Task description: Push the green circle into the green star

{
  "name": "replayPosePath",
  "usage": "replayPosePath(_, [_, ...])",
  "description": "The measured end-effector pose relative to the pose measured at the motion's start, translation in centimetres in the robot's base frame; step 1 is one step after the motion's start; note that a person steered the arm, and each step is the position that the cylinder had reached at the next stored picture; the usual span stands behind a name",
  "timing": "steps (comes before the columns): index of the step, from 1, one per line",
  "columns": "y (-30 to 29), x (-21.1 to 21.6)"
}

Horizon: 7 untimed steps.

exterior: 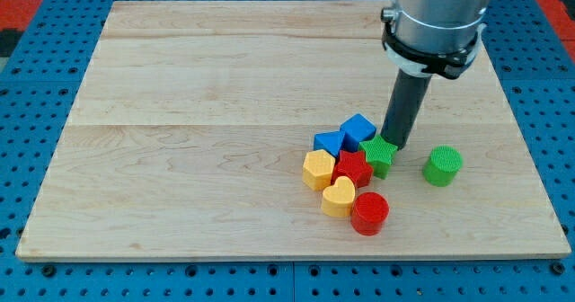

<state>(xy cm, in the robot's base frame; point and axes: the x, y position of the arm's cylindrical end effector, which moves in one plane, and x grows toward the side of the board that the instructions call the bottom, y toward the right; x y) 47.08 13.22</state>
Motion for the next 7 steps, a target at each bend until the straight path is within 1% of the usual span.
replayPosePath(1, [3.4,-1.4])
replayPosePath(5, [3.4,-6.6])
replayPosePath(6, [3.8,-6.6])
replayPosePath(7, [8.3,-6.8])
